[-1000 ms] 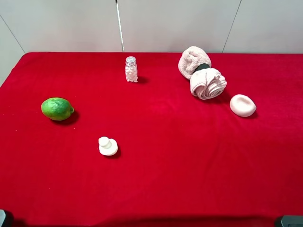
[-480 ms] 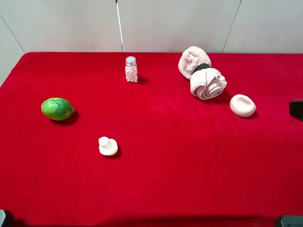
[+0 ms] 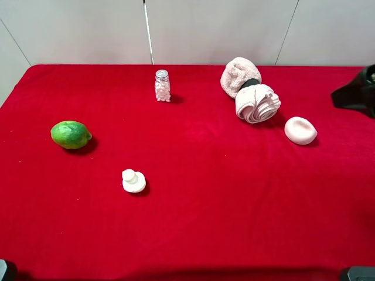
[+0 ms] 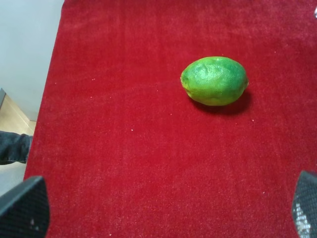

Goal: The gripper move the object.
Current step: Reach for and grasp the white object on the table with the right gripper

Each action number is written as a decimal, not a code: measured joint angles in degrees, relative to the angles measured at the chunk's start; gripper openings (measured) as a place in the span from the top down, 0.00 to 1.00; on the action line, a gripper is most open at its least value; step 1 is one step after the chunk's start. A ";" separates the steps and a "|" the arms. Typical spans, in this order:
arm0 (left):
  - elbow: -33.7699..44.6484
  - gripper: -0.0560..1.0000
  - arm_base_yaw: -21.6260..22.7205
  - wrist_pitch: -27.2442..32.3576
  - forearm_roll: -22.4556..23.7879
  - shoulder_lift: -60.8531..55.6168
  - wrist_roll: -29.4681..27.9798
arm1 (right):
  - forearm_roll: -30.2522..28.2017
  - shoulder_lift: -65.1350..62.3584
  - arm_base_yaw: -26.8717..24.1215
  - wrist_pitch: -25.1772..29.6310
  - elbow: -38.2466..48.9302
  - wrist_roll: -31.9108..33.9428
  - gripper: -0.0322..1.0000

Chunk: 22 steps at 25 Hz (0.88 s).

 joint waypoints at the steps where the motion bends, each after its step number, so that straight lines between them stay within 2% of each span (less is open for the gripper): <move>1: 0.00 0.02 0.00 0.00 0.00 0.00 0.00 | -0.41 1.35 0.00 -0.05 -0.75 0.00 0.30; 15: 0.00 0.02 0.00 0.00 0.00 0.00 0.00 | -4.16 17.47 -0.07 -1.25 -6.62 -0.05 0.30; 22: 0.00 0.02 0.00 0.00 0.00 0.00 0.00 | -4.69 23.43 -2.62 -3.38 -6.69 -1.55 0.30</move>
